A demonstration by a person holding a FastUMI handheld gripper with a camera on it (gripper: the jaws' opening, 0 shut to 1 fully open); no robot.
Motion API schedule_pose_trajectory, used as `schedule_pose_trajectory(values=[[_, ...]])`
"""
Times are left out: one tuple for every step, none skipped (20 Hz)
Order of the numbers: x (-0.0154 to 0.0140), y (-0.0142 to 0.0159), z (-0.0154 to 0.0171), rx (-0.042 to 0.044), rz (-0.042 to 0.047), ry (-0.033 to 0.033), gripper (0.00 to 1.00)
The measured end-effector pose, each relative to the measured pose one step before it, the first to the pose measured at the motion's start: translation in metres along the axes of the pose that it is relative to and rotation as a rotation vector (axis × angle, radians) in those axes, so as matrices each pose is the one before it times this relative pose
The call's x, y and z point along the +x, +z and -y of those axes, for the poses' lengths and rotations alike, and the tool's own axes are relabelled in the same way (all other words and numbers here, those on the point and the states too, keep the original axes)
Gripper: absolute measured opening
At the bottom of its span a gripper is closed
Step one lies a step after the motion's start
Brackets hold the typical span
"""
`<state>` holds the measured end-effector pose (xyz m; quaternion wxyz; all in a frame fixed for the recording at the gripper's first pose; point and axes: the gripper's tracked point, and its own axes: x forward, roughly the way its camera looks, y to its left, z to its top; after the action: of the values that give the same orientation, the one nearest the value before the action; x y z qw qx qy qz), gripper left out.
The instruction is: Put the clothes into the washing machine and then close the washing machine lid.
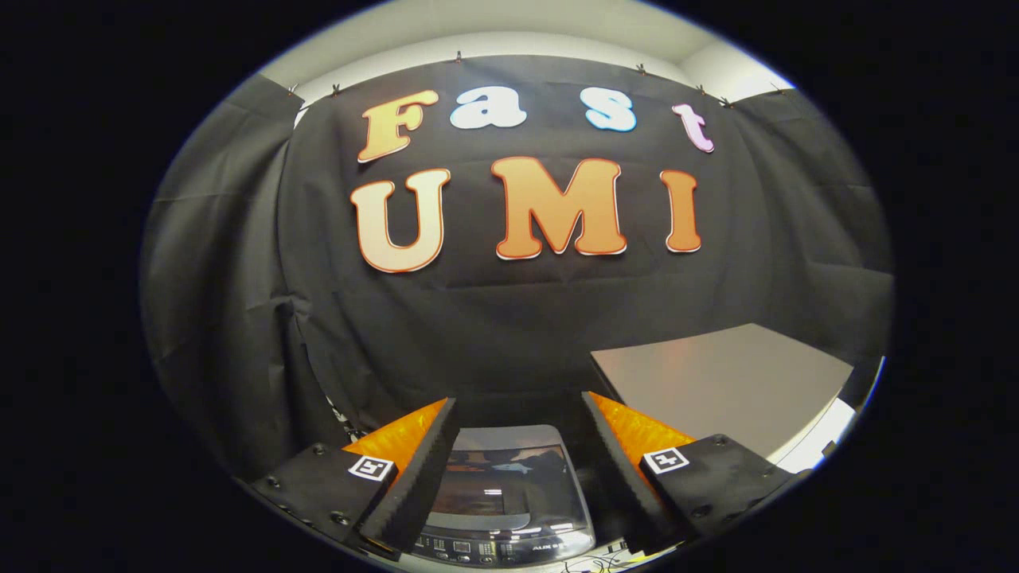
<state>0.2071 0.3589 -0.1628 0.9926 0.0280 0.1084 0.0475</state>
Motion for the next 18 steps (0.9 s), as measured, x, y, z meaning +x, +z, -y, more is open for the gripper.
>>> schedule_pose_trajectory(values=[[-0.00967,0.01083,0.00344,0.00216,0.01534,0.00565,0.98],[-0.01017,0.01005,0.00557,0.0007,0.01552,0.00099,0.98],[-0.01084,0.00844,0.01034,-0.00099,0.01238,-0.0041,0.98],[-0.01042,0.00965,0.0102,-0.00223,0.01765,-0.00228,0.98],[-0.00765,0.01285,0.0101,-0.00018,0.01399,-0.00682,0.98],[-0.00701,0.00874,0.00945,-0.00135,0.00304,0.00455,0.98],[-0.00613,0.01191,0.00808,-0.00116,0.01356,0.00043,0.98],[-0.00424,0.01218,0.0114,-0.00261,0.01575,-0.00783,0.98],[-0.00499,0.01241,0.01023,-0.00082,0.01862,0.00057,0.98],[-0.00487,0.01209,0.00739,-0.0003,0.01178,0.00408,0.98],[-0.00668,0.00884,0.00794,-0.00646,0.01004,0.00328,0.98],[-0.00495,0.0096,0.00874,-0.00546,0.01169,-0.00289,0.98],[-0.00531,0.00944,0.0099,-0.00207,0.00998,-0.00236,0.98],[-0.00484,0.00672,0.00824,-0.00321,0.00682,-0.00019,0.98],[-0.0047,0.00611,0.00844,-0.00144,0.00453,-0.00262,0.98],[-0.00359,0.0047,0.00762,-0.00002,0.00441,0.00131,0.98],[-0.00465,0.00494,0.00723,0.00238,0.00591,-0.00107,0.98],[-0.00381,0.00267,0.00777,0.00132,0.00555,0.00008,0.98]])
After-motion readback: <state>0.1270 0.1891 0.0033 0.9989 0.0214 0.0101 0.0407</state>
